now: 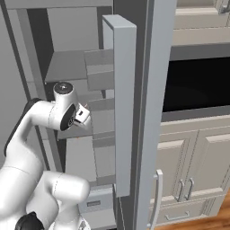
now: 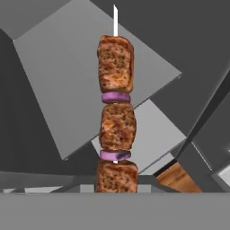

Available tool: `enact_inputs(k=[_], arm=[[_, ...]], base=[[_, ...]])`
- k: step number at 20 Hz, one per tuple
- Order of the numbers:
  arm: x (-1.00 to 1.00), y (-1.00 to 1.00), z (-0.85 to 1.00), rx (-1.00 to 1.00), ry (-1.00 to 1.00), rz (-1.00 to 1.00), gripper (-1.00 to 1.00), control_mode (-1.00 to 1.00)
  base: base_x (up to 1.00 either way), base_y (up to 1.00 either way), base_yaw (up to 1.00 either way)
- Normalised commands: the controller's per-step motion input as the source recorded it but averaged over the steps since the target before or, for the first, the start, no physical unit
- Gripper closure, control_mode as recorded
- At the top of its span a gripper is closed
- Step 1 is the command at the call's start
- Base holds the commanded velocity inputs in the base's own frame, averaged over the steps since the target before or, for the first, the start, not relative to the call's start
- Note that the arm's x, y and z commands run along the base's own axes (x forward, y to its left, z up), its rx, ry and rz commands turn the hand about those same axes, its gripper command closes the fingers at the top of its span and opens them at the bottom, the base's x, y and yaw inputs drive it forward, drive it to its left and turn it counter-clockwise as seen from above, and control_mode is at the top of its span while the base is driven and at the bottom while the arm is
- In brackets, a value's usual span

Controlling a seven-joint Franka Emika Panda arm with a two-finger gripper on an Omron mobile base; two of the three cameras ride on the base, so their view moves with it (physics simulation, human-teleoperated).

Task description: Store the kebab skewer in the freezer for long-term storage. Close the freezer door after placing the cooked food.

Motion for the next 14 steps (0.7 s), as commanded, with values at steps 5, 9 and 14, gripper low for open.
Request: enact_inputs(k=[5, 9, 14], arm=[[0.29, 0.02, -0.17, 0.0, 0.0, 0.0, 1.0, -1.0], [0.27, 0.0, -0.16, 0.0, 0.0, 0.0, 1.0, -1.0], [0.13, 0.0, -0.01, 0.0, 0.0, 0.0, 1.0, -1.0]], base=[[0.0, 0.0, 0.0], [0.0, 0.0, 0.0], [0.0, 0.0, 0.0]])
